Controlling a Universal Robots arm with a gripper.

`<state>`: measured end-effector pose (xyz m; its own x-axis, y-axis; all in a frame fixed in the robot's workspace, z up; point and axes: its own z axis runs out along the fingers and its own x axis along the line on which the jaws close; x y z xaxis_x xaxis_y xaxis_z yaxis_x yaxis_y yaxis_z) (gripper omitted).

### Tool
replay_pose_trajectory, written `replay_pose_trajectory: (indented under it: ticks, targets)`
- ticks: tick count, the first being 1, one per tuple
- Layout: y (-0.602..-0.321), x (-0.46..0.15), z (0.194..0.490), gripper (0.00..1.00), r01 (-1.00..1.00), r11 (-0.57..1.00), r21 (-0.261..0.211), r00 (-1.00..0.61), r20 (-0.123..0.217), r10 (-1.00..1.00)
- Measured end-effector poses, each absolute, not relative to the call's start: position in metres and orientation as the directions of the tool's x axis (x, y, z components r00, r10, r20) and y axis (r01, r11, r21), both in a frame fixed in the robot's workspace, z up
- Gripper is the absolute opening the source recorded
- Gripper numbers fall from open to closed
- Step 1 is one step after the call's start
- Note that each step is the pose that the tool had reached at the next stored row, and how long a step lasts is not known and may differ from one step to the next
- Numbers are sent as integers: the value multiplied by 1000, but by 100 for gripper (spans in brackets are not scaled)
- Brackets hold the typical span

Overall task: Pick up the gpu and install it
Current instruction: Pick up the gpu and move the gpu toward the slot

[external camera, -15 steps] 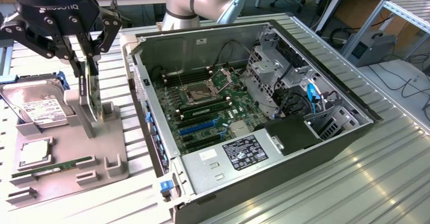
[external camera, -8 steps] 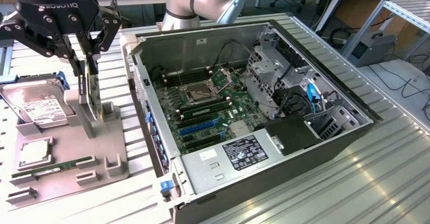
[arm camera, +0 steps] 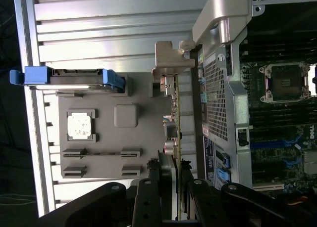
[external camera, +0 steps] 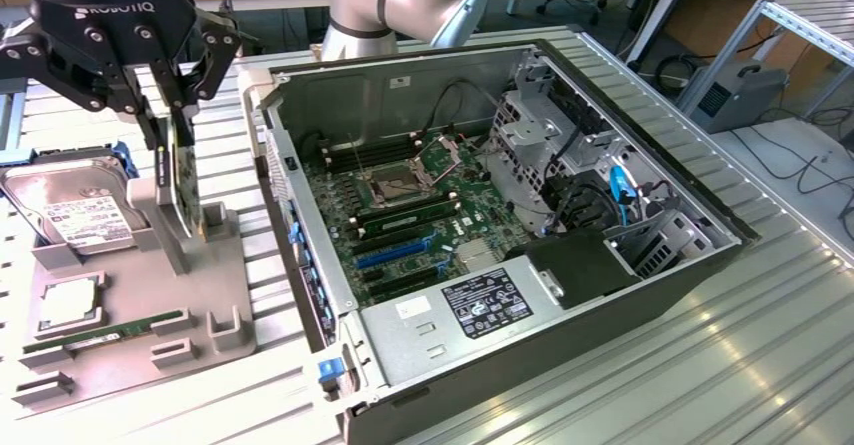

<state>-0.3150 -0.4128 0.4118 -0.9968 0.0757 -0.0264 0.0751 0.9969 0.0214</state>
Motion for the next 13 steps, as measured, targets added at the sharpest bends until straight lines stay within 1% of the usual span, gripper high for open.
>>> replay_pose_trajectory:
  ticks: [13]
  targets:
    - [-413, -315, 415, 27, 75, 997, 21, -997, -26, 76]
